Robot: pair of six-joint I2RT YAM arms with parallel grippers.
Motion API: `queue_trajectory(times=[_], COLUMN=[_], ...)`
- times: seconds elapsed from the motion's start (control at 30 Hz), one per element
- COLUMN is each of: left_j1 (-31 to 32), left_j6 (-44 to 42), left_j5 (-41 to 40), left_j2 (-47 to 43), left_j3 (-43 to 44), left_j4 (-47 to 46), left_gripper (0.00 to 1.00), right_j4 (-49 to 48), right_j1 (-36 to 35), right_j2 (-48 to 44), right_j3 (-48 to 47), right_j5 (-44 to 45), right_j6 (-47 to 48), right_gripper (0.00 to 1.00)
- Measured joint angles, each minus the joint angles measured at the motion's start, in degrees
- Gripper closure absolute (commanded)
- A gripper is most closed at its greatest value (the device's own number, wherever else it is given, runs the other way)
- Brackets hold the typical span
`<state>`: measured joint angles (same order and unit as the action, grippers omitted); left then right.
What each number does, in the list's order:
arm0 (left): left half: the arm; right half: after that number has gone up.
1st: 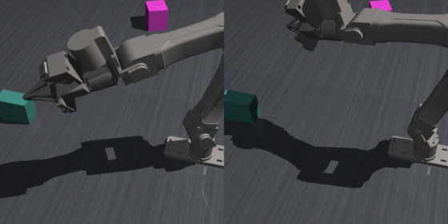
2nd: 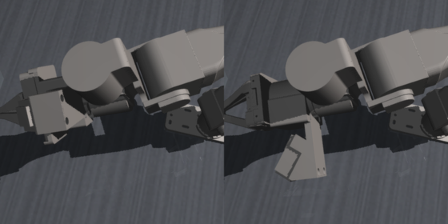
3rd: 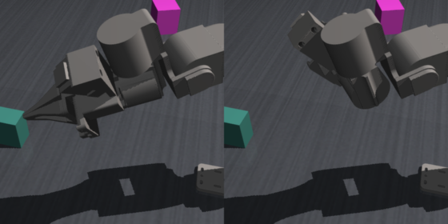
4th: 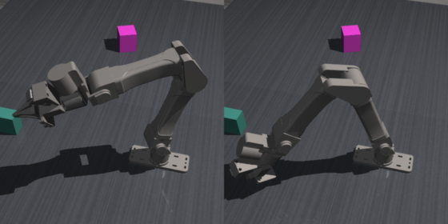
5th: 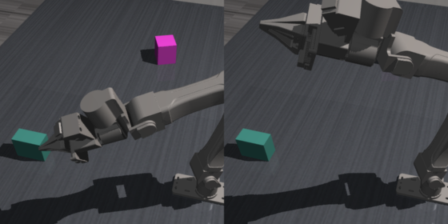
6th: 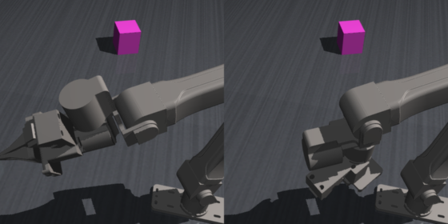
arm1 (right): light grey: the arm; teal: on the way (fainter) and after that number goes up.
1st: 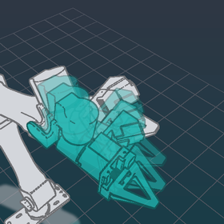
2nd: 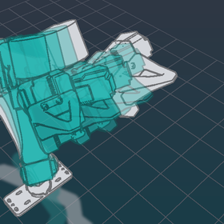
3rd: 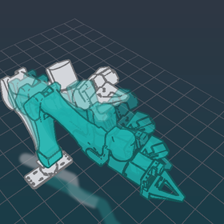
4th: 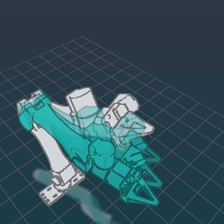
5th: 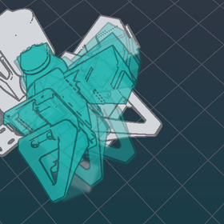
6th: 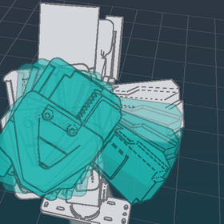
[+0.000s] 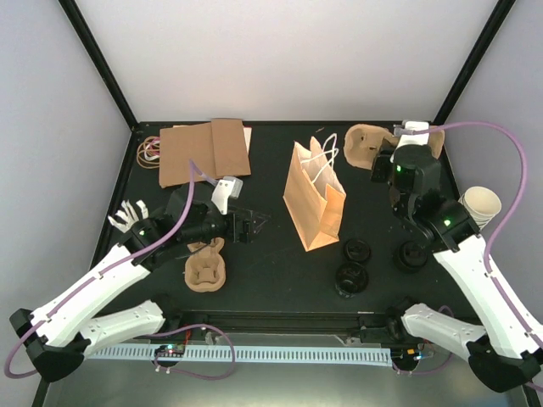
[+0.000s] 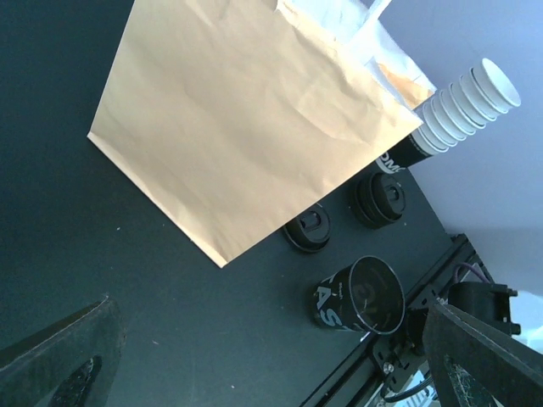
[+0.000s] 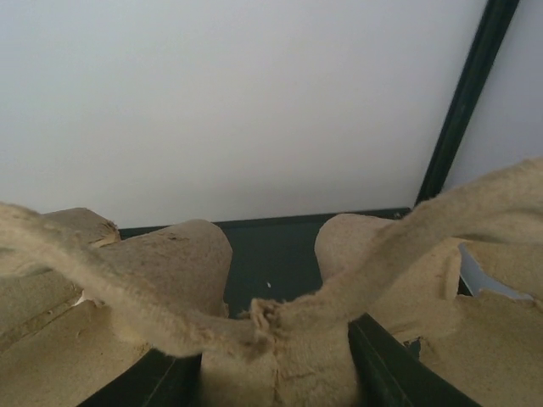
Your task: Pack the takeout coffee
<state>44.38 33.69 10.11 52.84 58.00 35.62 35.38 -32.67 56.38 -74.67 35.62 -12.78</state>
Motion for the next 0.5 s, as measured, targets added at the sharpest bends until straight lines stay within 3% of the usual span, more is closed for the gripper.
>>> queue_trajectory(times=[0.33, 0.5], left_j1=[0.0, 0.0], left_j6=[-0.02, -0.04], left_j5=[-0.72, -0.92], left_j2=[-2.47, -2.45], left_j3=[0.0, 0.0], left_j4=[0.15, 0.13], left_gripper=[0.01, 0.01], right_j4=[-0.7, -1.46], right_j1=[10.08, 11.67], right_j2=[1.27, 1.92], right_j3=[7.63, 11.69], right_j5=[-3.45, -6.4], right_j6=[-6.29, -7.65], right_gripper=[0.58, 0.58])
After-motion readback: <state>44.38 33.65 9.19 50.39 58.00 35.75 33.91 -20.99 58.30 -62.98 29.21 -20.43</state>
